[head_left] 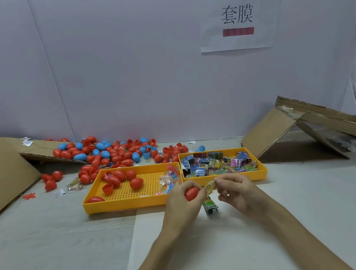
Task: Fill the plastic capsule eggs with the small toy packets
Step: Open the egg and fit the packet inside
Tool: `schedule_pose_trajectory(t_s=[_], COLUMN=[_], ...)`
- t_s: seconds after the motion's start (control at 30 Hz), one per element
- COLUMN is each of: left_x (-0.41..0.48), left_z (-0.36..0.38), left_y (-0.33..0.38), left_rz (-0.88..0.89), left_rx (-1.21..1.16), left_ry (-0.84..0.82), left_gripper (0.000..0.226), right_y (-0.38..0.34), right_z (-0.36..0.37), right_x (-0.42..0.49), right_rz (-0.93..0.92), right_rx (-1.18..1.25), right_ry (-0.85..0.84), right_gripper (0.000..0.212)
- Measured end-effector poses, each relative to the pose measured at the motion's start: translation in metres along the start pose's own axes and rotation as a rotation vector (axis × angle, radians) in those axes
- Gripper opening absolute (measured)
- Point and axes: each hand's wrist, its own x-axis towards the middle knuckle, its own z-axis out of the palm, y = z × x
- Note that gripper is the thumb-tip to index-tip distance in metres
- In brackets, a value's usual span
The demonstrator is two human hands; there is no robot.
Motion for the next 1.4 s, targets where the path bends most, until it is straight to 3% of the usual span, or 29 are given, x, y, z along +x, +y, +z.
schedule_pose_trajectory(t_s=[0.3, 0.57, 0.77, 0.93, 1.07, 1.2, 1.4], left_x=[-0.0004, -0.0034, -0.0028, -0.0054, -0.0056, -0.0024, 0.003], left_z=[0.0003, 0.0013, 0.0026, 0.0036, 0.0025, 0.0018, -0.0029], left_y=[-0.0031, 0.0006, 0.0025, -0.0017, -0.003, -0.003, -0.0055], left_rz=[0.046, 0.005, -0.05, -0.036, -0.031, -0.052, -0.046], left_rx=[0.025, -0.034, -0.094, -0.169, -0.146, -0.126, -0.207], left_ry=[0.054, -0.112, -0.227, -0.242, -0.251, -0.184, -0.012], left_gripper=[0.011, 0.009, 0.041, 0.026, 0.028, 0.035, 0.025], right_y=[0.0043, 0.0015, -0.0013, -0.0012, -0.0024, -0.0022, -0.0005], right_z=[-0.0006, -0.0015, -0.0052, -0.0054, -0.0053, -0.0075, -0.0072], right_x=[0.0014, 0.0027, 0.0013, 0.001, 0.0005, 0.0014, -0.0006], right_rz=[0.044, 0.04, 0.001, -0.001, -0.004, 0.002, -0.05], right_rx=[-0.016, -0.048, -0.088, -0.136, -0.143, -0.13, -0.208], right_ry=[-0.025, 0.064, 0.107, 0.055, 0.03, 0.054, 0.094], right_gripper=[0.011, 0.007, 0.009, 0.008, 0.009, 0.008, 0.01])
